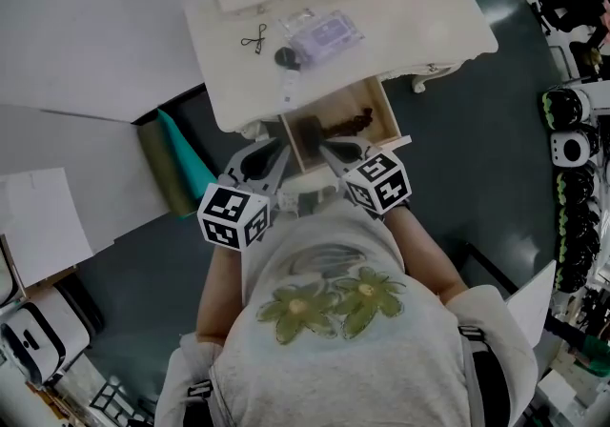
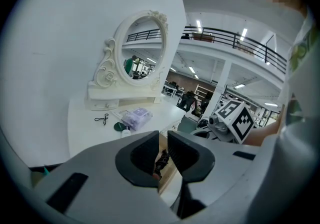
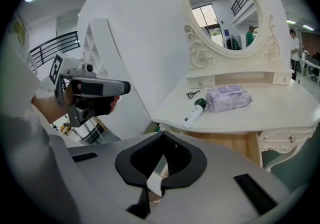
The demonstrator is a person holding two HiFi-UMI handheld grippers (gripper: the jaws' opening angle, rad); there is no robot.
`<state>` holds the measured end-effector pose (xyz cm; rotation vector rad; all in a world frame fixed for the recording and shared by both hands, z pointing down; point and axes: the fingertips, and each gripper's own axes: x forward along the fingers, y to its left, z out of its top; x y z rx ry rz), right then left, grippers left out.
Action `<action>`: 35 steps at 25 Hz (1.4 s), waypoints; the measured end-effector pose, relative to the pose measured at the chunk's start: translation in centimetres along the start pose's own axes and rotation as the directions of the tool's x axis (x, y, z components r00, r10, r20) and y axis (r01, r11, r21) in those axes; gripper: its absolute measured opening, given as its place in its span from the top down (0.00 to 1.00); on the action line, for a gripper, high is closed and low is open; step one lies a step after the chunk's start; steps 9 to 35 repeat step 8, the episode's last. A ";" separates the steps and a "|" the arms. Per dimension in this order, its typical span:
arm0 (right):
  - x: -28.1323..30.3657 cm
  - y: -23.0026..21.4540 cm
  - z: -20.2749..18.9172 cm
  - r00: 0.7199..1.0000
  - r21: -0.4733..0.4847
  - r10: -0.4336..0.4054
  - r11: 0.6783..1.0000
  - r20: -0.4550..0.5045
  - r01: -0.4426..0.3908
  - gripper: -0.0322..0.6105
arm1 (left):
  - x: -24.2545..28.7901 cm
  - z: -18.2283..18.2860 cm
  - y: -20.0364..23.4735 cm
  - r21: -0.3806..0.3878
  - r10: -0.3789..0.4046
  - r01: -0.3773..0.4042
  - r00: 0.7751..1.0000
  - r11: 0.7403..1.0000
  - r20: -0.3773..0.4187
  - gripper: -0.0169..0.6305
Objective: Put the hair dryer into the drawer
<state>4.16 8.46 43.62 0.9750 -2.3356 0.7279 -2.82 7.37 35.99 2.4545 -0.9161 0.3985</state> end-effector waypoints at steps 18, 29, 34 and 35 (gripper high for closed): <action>-0.4 -0.2 -1.0 1.000 0.025 -0.016 1.000 -0.007 0.016 0.92 | 0.0 -0.4 -0.4 0.003 -0.015 0.015 1.000 1.000 -0.010 0.88; -0.4 -0.2 -1.0 1.000 0.025 -0.016 1.000 -0.007 0.016 0.92 | 0.0 -0.4 -0.4 0.003 -0.015 0.015 1.000 1.000 -0.010 0.88; -0.4 -0.2 -1.0 1.000 0.025 -0.016 1.000 -0.007 0.016 0.92 | 0.0 -0.4 -0.4 0.003 -0.015 0.015 1.000 1.000 -0.010 0.88; -0.4 -0.2 -1.0 1.000 0.025 -0.016 1.000 -0.007 0.016 0.92 | 0.0 -0.4 -0.4 0.003 -0.015 0.015 1.000 1.000 -0.010 0.88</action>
